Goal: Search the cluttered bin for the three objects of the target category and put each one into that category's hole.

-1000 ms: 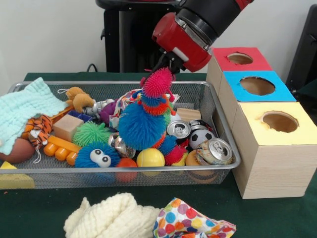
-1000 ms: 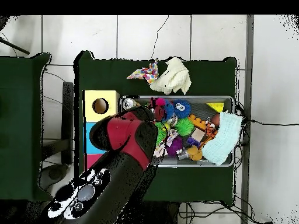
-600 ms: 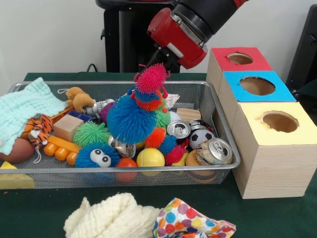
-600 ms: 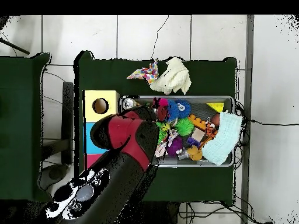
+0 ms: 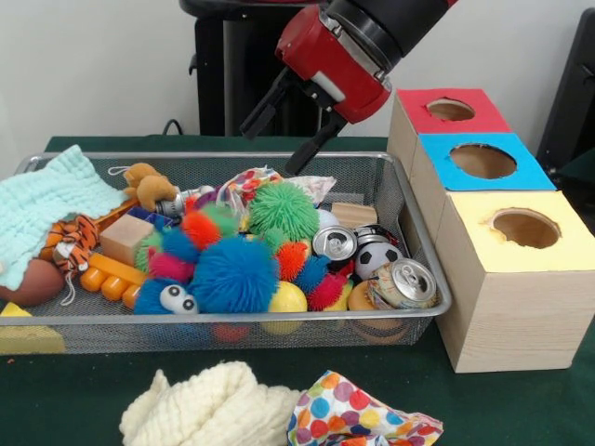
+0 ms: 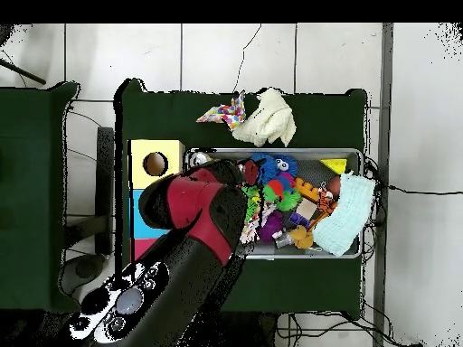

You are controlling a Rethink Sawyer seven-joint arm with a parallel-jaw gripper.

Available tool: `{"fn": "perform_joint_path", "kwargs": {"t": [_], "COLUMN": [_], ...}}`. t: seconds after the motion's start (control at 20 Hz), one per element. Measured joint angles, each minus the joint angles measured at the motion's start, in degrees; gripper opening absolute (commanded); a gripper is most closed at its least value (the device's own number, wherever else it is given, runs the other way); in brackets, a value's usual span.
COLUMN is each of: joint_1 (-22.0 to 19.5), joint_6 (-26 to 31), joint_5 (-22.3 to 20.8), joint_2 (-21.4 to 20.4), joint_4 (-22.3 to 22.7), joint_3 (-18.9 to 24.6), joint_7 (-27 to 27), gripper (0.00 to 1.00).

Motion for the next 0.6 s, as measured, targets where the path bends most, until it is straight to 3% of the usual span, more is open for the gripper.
{"fn": "perform_joint_path", "kwargs": {"t": [0.4,0.6], "joint_1": [-2.1,-10.0], "joint_6": [0.0,-0.8], "joint_5": [0.2,0.1], "joint_2": [-1.7,-5.9], "joint_4": [-0.3,-0.1], "joint_3": [1.7,8.8], "joint_7": [0.0,0.0], "gripper": [1.0,1.0]}}
